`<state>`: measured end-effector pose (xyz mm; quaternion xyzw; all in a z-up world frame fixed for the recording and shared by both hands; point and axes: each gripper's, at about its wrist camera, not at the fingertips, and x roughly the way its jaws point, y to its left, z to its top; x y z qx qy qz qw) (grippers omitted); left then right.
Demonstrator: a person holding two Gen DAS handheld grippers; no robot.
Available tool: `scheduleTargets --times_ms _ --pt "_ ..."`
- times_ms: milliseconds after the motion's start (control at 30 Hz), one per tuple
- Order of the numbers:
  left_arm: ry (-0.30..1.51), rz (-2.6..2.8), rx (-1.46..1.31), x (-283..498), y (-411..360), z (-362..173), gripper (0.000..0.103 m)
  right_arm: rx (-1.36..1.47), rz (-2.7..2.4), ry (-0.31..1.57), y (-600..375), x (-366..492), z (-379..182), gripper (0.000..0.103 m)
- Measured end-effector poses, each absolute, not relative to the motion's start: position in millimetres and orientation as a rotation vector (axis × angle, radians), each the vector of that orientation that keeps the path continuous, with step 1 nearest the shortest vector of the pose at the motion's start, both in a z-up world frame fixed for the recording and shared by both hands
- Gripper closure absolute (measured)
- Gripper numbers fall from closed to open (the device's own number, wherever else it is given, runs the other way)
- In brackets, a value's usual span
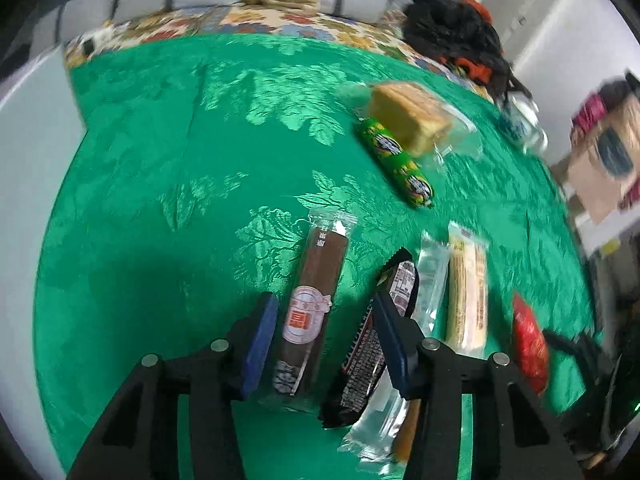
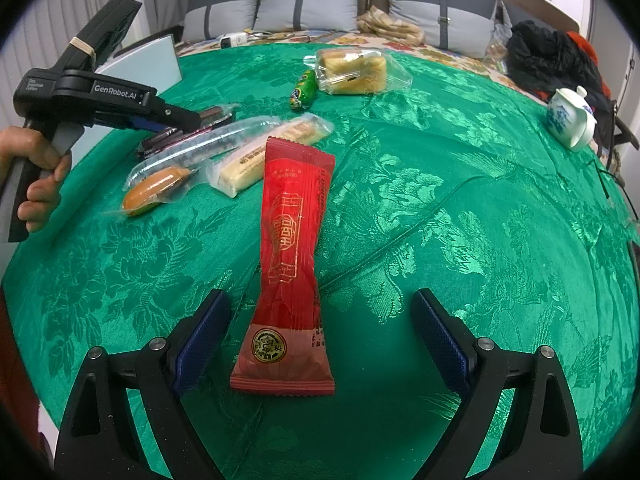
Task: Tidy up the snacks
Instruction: 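Move the left tool over the clear-wrapped brown sausage stick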
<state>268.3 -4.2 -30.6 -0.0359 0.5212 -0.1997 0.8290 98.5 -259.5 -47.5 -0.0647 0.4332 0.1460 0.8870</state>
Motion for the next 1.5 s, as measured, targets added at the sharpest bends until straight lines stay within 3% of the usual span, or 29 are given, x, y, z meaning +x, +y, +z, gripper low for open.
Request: scheduleTargets --times_ms 33,100,267,367,667,733,867,1033,1100,1167,1500 --pt "1.108 -0.413 -0.057 270 -4 -30 0.053 -0.135 0.303 0.901 -259 98 -47 0.008" --pt "1.117 -0.364 0.001 273 -5 -30 0.067 -0.135 0.303 0.901 -259 98 -47 0.009" --pt "1.112 -0.313 0.147 265 -22 -32 0.070 -0.135 0.303 0.900 -259 98 -47 0.009" --pt "1.095 -0.306 0.210 254 -31 -32 0.082 -0.134 0.303 0.901 -259 98 -47 0.009" --pt "1.125 -0.283 0.077 166 15 -30 0.085 -0.134 0.304 0.900 -259 98 -47 0.008" --pt "1.123 -0.285 0.084 152 18 -30 0.081 -0.134 0.304 0.900 -259 98 -47 0.009" --pt "1.083 -0.217 0.180 150 13 -34 0.032 -0.135 0.302 0.900 -259 98 -47 0.009" --pt "1.092 -0.188 0.118 166 24 -39 0.020 -0.134 0.303 0.900 -261 100 -47 0.008" --pt "1.096 -0.161 0.111 172 29 -42 0.006 -0.135 0.302 0.900 -261 99 -47 0.009" --pt "1.110 -0.143 0.086 175 33 -45 0.000 -0.136 0.301 0.900 -260 99 -47 0.009" --pt "1.070 -0.155 0.082 171 37 -48 0.000 -0.134 0.302 0.900 -261 99 -47 0.008"
